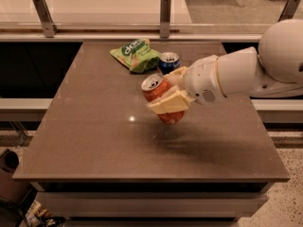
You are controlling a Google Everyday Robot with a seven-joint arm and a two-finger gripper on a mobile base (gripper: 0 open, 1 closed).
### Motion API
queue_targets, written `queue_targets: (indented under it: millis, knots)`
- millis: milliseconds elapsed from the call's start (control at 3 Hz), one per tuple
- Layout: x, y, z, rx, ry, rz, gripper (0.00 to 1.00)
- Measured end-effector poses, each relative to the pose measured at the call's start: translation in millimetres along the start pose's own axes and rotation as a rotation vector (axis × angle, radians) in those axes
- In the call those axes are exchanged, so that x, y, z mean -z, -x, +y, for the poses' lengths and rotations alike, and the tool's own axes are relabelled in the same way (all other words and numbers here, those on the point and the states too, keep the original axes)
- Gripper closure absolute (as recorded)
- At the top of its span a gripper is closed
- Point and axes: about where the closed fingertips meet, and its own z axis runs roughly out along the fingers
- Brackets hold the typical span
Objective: Knock coke can over
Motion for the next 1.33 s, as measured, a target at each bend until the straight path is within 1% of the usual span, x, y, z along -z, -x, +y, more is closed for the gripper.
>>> queue_targets:
  millis: [333,667,1000,1333]
  knots:
    - [6,-5,1,0.007,-0.029,0.133,1.0]
    - [8,-13,8,0.01,-0.058,0.238,1.0]
    - [-2,-23,21,0.016,-0.066,0.323,1.0]
    - [-19,-34,33,0.029,-0.072,0.417,1.0]
